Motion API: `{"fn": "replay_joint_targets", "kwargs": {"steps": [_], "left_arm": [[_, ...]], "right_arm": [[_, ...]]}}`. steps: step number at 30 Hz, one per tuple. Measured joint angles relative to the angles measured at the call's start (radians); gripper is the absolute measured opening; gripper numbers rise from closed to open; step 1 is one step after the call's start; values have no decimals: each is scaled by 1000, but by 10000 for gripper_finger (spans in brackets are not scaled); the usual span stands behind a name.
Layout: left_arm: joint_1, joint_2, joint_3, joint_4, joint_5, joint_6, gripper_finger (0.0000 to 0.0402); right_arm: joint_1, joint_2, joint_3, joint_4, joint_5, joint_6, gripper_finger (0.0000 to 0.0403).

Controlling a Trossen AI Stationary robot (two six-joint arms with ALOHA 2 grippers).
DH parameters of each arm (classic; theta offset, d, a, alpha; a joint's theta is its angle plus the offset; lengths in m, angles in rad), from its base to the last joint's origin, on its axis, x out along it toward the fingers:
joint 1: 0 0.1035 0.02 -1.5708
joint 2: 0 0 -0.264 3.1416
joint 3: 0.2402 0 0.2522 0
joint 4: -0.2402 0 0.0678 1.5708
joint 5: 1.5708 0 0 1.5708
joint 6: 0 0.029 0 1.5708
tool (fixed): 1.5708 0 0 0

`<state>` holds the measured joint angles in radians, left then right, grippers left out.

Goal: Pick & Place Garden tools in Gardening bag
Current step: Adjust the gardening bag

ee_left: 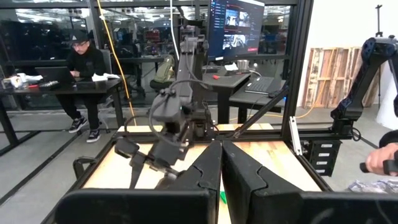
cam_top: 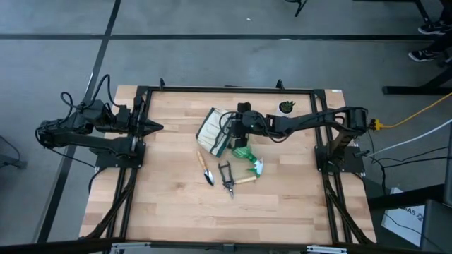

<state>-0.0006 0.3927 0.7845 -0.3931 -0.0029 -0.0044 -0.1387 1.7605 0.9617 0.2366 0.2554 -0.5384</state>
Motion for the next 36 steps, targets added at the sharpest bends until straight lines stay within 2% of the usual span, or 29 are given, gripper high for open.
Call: {"fn": "replay_joint_targets", "kwargs": {"steps": [3, 13, 18, 21, 31, 36], "left_arm": [[0, 0, 0, 0, 0, 0, 6], [0, 0, 0, 0, 0, 0, 6], [0, 0, 0, 0, 0, 0, 6], [0, 0, 0, 0, 0, 0, 6], [0, 0, 0, 0, 0, 0, 6], [0, 0, 0, 0, 0, 0, 6]], "right_arm": [[0, 28, 5, 22, 34, -70, 185], [6, 40, -1, -11, 99, -95, 185], [18, 42, 33, -51, 193, -95, 185], [5, 41, 70, -108, 177, -95, 185], [-23, 40, 94, -145, 62, -105, 185], [-23, 40, 95, -156, 56, -97, 185]]}}
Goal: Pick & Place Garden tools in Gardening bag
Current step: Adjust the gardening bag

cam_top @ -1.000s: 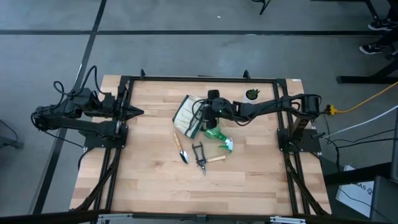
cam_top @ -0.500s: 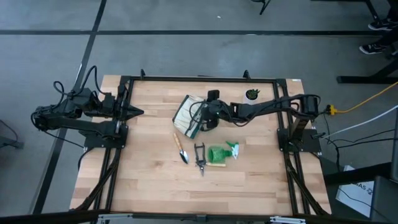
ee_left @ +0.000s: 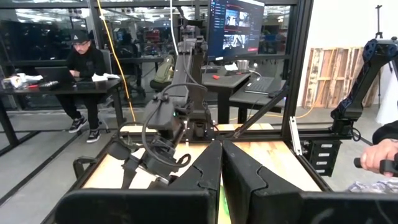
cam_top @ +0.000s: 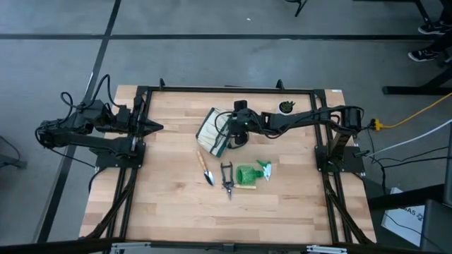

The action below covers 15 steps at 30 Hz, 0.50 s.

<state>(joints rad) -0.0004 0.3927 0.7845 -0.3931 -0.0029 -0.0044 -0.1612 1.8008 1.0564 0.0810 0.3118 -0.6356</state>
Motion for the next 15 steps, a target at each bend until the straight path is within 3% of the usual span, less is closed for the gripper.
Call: {"fn": "replay_joint_targets", "kwargs": {"steps": [15], "left_arm": [[0, 0, 0, 0, 0, 0, 6]], "right_arm": [[-24, 0, 0, -15, -55, -8, 185]]}}
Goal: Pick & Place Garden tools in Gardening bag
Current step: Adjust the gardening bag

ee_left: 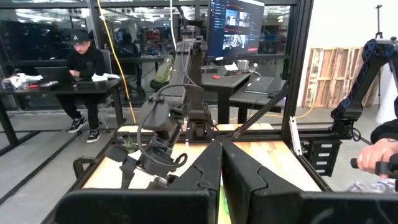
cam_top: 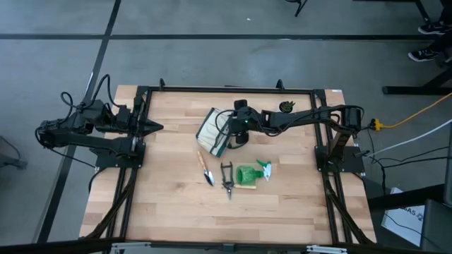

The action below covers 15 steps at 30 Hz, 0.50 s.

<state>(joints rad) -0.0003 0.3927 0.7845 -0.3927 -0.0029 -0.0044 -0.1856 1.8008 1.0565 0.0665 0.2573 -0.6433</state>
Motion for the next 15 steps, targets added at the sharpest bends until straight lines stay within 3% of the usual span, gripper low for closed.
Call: {"fn": "replay_joint_targets", "kwargs": {"steps": [15], "left_arm": [[0, 0, 0, 0, 0, 0, 6]], "right_arm": [[0, 63, 1, 61, -42, 6, 185]]}}
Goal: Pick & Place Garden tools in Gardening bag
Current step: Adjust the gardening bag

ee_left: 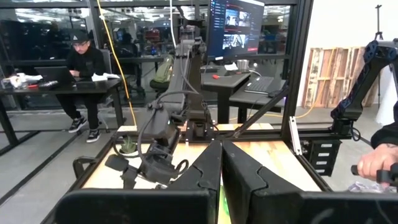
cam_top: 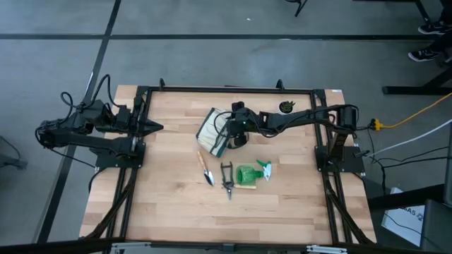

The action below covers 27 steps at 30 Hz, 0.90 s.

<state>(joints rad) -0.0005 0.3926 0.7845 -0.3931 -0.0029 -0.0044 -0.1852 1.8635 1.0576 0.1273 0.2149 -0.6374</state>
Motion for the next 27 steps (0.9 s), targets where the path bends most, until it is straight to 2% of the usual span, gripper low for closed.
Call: {"fn": "replay_joint_targets", "kwargs": {"steps": [4, 8, 19, 23, 27], "left_arm": [[0, 0, 0, 0, 0, 0, 6], [0, 0, 0, 0, 0, 0, 6], [0, 0, 0, 0, 0, 0, 6], [0, 0, 0, 0, 0, 0, 6], [0, 0, 0, 0, 0, 0, 6]], "right_arm": [[1, 28, 0, 55, 50, -16, 181], [0, 28, -1, 71, 73, -26, 161], [1, 28, -1, 99, 73, -43, 51], [1, 28, 5, 42, 73, -38, 10], [2, 28, 80, -127, 71, 48, 5]]}}
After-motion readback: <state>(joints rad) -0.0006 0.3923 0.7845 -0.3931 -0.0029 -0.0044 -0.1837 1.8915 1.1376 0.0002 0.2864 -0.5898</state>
